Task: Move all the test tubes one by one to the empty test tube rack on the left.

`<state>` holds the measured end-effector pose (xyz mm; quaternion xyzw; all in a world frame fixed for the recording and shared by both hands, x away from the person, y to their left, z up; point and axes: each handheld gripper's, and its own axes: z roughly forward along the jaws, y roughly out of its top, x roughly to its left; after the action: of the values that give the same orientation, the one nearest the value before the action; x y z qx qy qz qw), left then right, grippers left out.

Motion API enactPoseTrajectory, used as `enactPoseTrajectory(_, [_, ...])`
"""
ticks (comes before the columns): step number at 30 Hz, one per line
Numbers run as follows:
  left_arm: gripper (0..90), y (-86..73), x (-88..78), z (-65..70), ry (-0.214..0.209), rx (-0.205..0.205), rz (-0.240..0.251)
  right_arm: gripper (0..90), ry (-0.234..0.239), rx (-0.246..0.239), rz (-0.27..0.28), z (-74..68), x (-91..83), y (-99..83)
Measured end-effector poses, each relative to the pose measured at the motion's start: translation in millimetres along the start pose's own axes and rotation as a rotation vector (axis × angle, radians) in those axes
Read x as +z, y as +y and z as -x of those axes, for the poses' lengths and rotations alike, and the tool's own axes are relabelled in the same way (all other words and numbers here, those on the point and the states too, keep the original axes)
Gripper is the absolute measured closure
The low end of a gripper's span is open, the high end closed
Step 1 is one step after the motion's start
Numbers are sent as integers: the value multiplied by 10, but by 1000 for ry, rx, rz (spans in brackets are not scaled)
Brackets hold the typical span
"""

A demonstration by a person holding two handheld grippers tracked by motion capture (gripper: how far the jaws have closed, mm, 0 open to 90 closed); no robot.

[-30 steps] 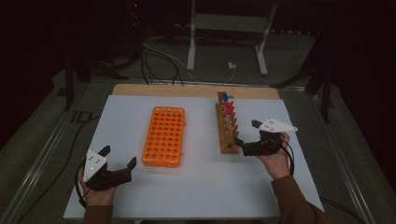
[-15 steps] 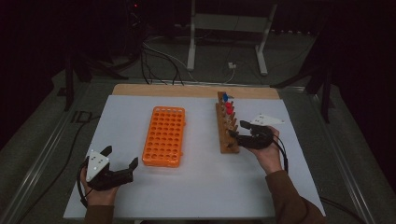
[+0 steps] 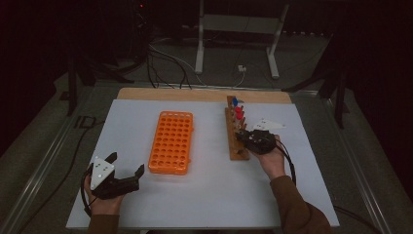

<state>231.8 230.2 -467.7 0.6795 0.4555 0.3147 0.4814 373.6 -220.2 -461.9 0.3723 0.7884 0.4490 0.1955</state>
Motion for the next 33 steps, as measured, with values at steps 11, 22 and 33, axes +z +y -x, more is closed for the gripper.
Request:
enactPoseTrajectory(11, [13, -4, 4, -3, 1, 0, -3, 761, -21, -29, -9, -65, 24, 24])
enactPoseTrajectory(22, [15, -2, 4, 9, -5, -7, 2, 762, -25, -22, 9, -80, -98, 118])
enactPoseTrajectory(33, [15, 146, 90, 110, -25, 3, 24, 762, 5, -1, 32, 5, -277, 290])
